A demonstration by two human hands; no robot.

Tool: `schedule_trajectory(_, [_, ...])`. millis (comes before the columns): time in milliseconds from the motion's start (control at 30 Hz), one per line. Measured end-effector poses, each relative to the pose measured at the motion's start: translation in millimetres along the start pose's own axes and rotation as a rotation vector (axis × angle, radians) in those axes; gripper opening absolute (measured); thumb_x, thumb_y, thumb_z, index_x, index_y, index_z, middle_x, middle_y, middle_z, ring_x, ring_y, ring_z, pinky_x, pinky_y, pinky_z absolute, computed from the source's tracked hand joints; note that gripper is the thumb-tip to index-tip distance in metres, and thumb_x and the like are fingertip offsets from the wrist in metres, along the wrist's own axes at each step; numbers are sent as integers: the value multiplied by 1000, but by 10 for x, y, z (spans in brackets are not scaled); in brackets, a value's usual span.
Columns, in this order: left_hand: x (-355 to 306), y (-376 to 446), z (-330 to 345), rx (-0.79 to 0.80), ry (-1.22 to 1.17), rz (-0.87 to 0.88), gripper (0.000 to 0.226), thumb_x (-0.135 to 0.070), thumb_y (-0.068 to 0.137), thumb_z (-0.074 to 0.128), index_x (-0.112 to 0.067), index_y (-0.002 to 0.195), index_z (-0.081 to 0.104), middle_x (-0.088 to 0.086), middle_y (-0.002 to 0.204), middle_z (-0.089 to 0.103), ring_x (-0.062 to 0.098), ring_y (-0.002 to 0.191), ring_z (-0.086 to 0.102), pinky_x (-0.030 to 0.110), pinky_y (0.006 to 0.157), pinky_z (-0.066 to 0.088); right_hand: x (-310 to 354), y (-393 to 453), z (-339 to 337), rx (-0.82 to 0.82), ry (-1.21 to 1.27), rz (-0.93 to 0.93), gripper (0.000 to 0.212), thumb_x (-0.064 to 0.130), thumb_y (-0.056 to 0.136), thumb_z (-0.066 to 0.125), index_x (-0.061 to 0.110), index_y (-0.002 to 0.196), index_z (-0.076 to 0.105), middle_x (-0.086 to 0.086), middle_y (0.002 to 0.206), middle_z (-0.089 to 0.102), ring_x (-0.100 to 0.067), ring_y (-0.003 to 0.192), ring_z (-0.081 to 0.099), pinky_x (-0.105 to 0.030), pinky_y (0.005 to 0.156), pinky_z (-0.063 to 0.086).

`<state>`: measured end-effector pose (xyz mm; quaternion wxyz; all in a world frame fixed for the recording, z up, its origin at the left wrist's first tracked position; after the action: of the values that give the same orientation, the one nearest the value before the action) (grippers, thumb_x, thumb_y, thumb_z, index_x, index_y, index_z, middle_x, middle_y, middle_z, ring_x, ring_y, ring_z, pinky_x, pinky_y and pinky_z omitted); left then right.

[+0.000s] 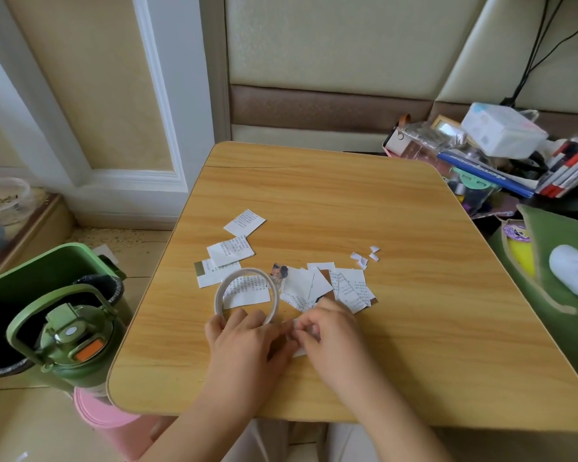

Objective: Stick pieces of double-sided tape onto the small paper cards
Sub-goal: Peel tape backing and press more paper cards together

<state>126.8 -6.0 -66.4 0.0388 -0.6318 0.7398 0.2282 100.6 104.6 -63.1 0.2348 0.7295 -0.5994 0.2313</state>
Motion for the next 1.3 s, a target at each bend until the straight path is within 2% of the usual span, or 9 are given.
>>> schedule_trajectory(133, [-8,3,12,0,3,9,35,-53,73,46,-37,80,75,-15,59,36,14,59,50,33,68,28,-166,-25,-64,-25,70,102,20,13,83,70,24,69,59,15,74,42,2,69,41,-6,65,34])
schedule_trajectory(267, [-4,9,8,-5,13,13,24,-49,66,61,-35,80,76,-15,59,45,14,61,52,34,69,29,-352,-45,-255,-53,10,175,19,14,84,69,21,70,60,14,76,44,3,67,41,-5,64,34])
schedule_trajectory(467, [-6,1,-3,-5,1,2,36,-53,73,45,-36,80,76,-16,59,36,16,60,51,33,69,26,-66,10,-107,-16,-68,14,9,17,86,66,15,77,68,15,77,42,-7,83,43,-11,70,33])
schedule_trajectory(533, [-12,-3,-9,-10,-4,2,35,-54,74,45,-38,81,75,-15,59,33,16,59,50,33,69,25,-8,1,0,2,-31,-9,10,16,84,67,16,75,67,15,74,41,-3,79,42,-11,69,32])
schedule_trajectory(767, [17,2,30,4,11,-7,37,-54,72,44,-36,79,76,-14,59,44,14,62,51,32,72,23,-392,-35,-210,-117,20,193,25,15,84,70,24,66,56,13,73,42,1,65,40,-11,61,32])
schedule_trajectory(867, [12,0,24,-1,18,-2,37,-54,71,44,-36,78,76,-13,58,45,14,61,52,34,70,28,-302,-13,-231,-124,-70,132,14,15,84,69,19,71,63,15,75,42,-3,70,40,-17,65,30])
schedule_trajectory(1000, [-1,5,10,-9,3,2,36,-55,72,45,-38,80,75,-15,59,34,15,59,50,33,68,27,-30,-7,-19,-40,-10,-2,10,13,83,68,17,73,66,17,75,40,-1,74,40,-7,66,31])
schedule_trajectory(1100, [-7,6,4,-17,2,10,36,-55,73,45,-37,81,76,-16,61,30,15,59,50,33,68,28,-105,-22,12,-19,34,55,16,15,84,68,23,72,62,16,75,41,2,71,41,-6,65,33])
schedule_trajectory(1300, [4,0,-2,-18,11,4,38,-53,72,44,-35,80,76,-15,60,47,15,61,53,34,69,30,-367,-11,-281,-75,-64,169,11,17,86,68,18,75,64,15,79,44,-2,73,43,-13,64,30])
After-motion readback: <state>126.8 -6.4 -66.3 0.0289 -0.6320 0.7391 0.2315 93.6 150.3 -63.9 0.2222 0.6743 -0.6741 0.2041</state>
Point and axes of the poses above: each hand's wrist, its own y-axis towards the middle knuckle, its own z-axis out of the palm, x = y × z, the point moved 10 cm from there along y, towards the middle knuckle
